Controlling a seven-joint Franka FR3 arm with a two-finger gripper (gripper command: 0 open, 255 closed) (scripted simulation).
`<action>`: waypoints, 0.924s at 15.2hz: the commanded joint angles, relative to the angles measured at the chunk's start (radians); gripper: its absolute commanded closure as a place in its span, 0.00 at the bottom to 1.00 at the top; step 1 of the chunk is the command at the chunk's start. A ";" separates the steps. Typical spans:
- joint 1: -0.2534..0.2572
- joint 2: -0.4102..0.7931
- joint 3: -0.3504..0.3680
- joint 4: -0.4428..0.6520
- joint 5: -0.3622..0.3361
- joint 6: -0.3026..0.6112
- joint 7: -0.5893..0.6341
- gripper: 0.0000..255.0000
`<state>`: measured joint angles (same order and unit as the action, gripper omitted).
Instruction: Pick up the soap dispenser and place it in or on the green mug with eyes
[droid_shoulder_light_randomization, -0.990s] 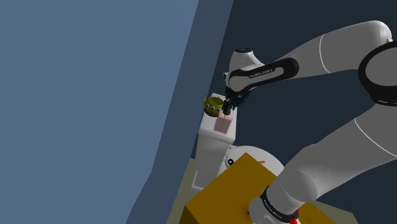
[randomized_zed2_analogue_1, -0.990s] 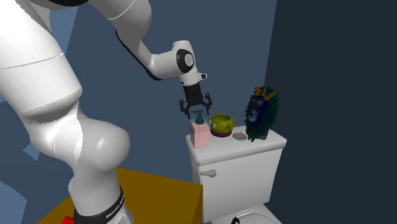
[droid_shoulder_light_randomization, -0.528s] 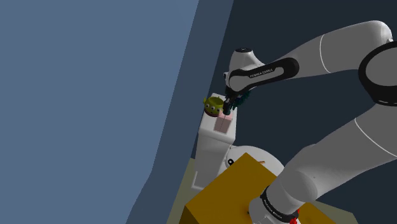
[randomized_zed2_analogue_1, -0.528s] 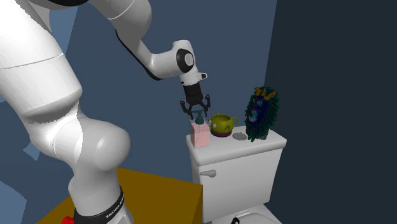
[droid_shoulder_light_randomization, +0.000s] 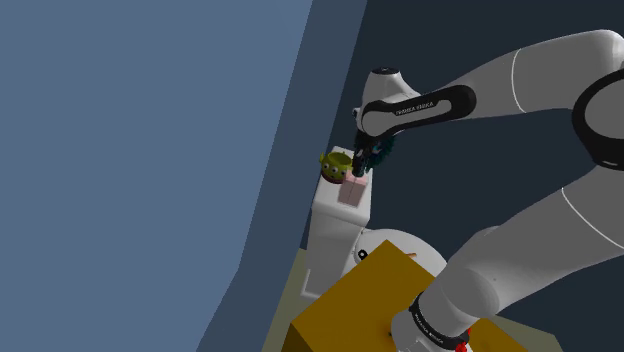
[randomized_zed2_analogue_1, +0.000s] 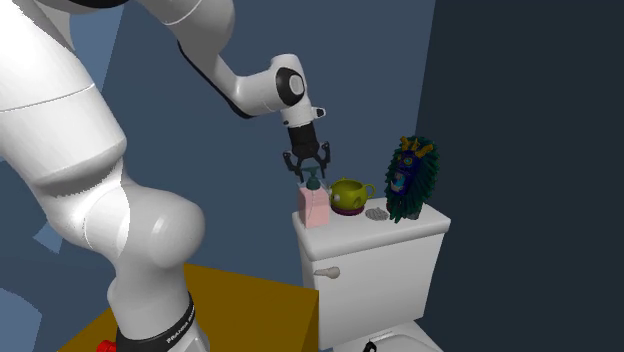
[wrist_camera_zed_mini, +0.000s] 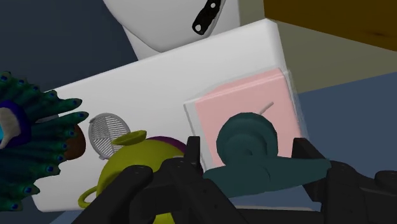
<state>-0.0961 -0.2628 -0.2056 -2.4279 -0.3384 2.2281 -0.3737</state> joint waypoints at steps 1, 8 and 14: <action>0.001 -0.013 0.002 0.015 0.004 -0.028 -0.007 1.00; 0.006 -0.051 0.009 0.077 0.018 -0.126 -0.028 1.00; 0.010 -0.074 0.015 0.137 0.029 -0.208 -0.045 1.00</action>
<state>-0.0873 -0.3331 -0.1918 -2.3034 -0.3114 2.0365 -0.4159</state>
